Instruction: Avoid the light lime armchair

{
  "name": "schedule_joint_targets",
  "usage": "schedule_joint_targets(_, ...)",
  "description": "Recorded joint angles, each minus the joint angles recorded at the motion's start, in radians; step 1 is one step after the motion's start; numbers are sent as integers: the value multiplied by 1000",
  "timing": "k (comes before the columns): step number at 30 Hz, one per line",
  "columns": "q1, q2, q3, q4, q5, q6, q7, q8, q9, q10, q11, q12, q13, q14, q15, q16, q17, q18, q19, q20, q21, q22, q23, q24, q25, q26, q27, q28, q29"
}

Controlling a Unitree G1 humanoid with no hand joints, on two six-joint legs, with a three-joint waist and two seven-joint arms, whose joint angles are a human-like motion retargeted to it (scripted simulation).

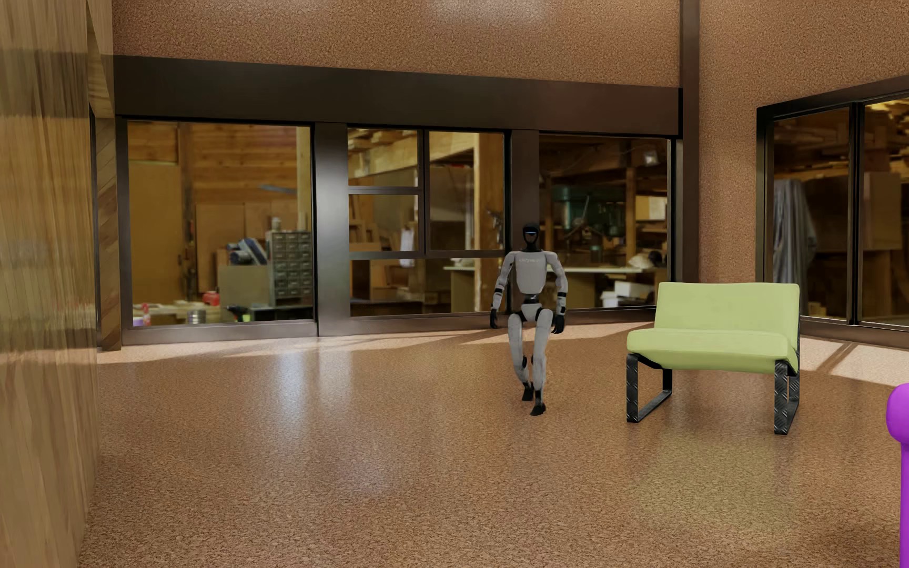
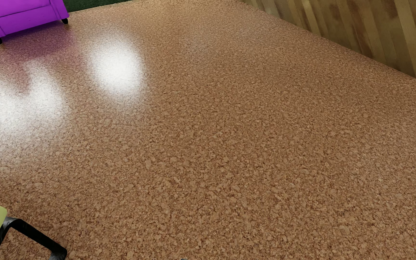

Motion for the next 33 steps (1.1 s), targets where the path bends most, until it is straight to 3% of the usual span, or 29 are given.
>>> schedule_joint_targets(1,8,-81,-17,-46,-46,-24,0,0,-14,52,211,9,13,79,175,-3,13,0,0,-7,4,13,40,0,0,0,0,0,0)
schedule_joint_targets(2,49,-185,-57,-74,-56,-26,0,0,-15,99,459,5,26,65,252,-4,15,0,0,-19,21,33,82,0,0,0,0,0,0)
schedule_joint_targets(3,133,-293,-79,-101,-85,-52,0,0,7,87,648,-2,29,2,125,4,20,0,0,-12,35,13,110,0,0,0,0,0,0)
schedule_joint_targets(4,245,-391,-108,-99,-78,-53,0,0,31,41,703,-18,23,-72,18,5,27,0,0,-11,70,4,134,0,0,0,0,0,0)
schedule_joint_targets(6,415,-517,-227,-79,-54,-22,0,0,46,-14,489,-77,46,-195,-60,15,29,0,0,-10,128,7,163,0,0,0,0,0,0)
schedule_joint_targets(9,594,-655,-328,-47,-44,30,0,0,15,-114,-63,-150,108,-413,24,25,12,0,0,91,90,-69,157,0,0,0,0,0,0)
schedule_joint_targets(10,648,-696,-351,-32,-55,41,0,0,3,-125,-130,-156,121,-458,51,33,11,0,0,135,74,-109,163,0,0,0,0,0,0)
schedule_joint_targets(11,670,-735,-383,-33,-90,61,0,0,-18,-108,-111,-189,142,-494,47,43,7,0,0,113,72,-100,169,0,0,0,0,0,0)
schedule_joint_targets(12,730,-736,-424,-19,-81,81,0,0,-7,-60,-24,-170,153,-504,109,36,-7,0,0,137,87,-129,181,0,0,0,0,0,0)
schedule_joint_targets(13,711,-777,-444,8,-52,117,0,0,-15,70,101,-172,167,-386,154,34,4,0,0,231,30,-171,192,0,0,0,0,0,0)
schedule_joint_targets(14,665,-736,-453,24,-41,152,0,0,-4,284,176,-162,151,-147,123,2,-2,0,0,167,72,-113,239,0,0,0,0,0,0)
schedule_joint_targets(15,576,-703,-415,28,-38,154,0,0,4,504,218,-164,136,24,69,-6,7,0,0,146,79,-101,269,0,0,0,0,0,0)
schedule_joint_targets(16,473,-644,-370,53,-34,161,0,0,12,647,214,-171,122,90,32,-14,20,0,0,99,84,-92,283,0,0,0,0,0,0)
schedule_joint_targets(17,375,-557,-326,40,-66,134,0,0,21,694,177,-158,117,97,21,-19,36,0,0,70,91,-93,275,0,0,0,0,0,0)
schedule_joint_targets(18,256,-464,-282,49,-77,129,0,0,24,676,124,-161,111,85,4,-53,43,0,0,78,95,-17,257,0,0,0,0,0,0)
schedule_joint_targets(21,-6,-198,-100,50,-120,62,0,0,15,314,-29,-72,127,164,-101,-42,31,0,0,42,121,-24,100,0,0,0,0,0,0)
schedule_joint_targets(22,-76,-122,-45,63,-120,62,0,0,13,173,-57,-47,122,109,-131,-30,17,0,0,53,107,-26,47,0,0,0,0,0,0)
schedule_joint_targets(23,-121,-59,23,83,-115,69,0,0,10,38,-73,-29,104,-25,-157,-18,-7,0,0,22,116,-19,19,0,0,0,0,0,0)
schedule_joint_targets(24,-166,-17,82,120,-115,63,0,0,0,-36,-74,3,82,-234,-177,-16,-27,0,0,51,127,9,3,0,0,0,0,0,0)
schedule_joint_targets(25,-172,34,145,166,-124,52,0,0,8,-69,-69,33,56,-375,-167,2,-34,0,0,41,133,22,7,0,0,0,0,0,0)
schedule_joint_targets(26,-209,81,185,192,-143,35,0,0,0,-47,-68,66,40,-201,-119,5,-37,0,0,52,131,58,23,0,0,0,0,0,0)
schedule_joint_targets(27,-283,105,181,176,-171,9,0,0,-11,61,-44,85,39,97,-13,9,-31,0,0,23,99,84,30,0,0,0,0,0,0)
schedule_joint_targets(28,-318,71,161,109,-214,-50,0,0,-23,155,39,80,44,187,165,7,-13,0,0,-21,81,127,56,0,0,0,0,0,0)
schedule_joint_targets(29,-279,29,125,70,-194,-51,0,0,-17,212,178,62,57,139,325,8,-2,0,0,-63,76,153,100,0,0,0,0,0,0)
schedule_joint_targets(30,-250,-92,96,20,-180,-57,0,0,-22,252,368,51,54,100,365,11,0,0,0,-49,104,134,125,0,0,0,0,0,0)
schedule_joint_targets(31,-145,-159,47,-40,-191,-66,0,0,7,231,543,39,44,72,271,-4,2,0,0,10,127,133,136,0,0,0,0,0,0)
schedule_joint_targets(33,80,-376,-37,-119,-120,-43,0,0,31,140,735,-24,63,-36,7,-2,12,0,0,10,155,59,152,0,0,0,0,0,0)
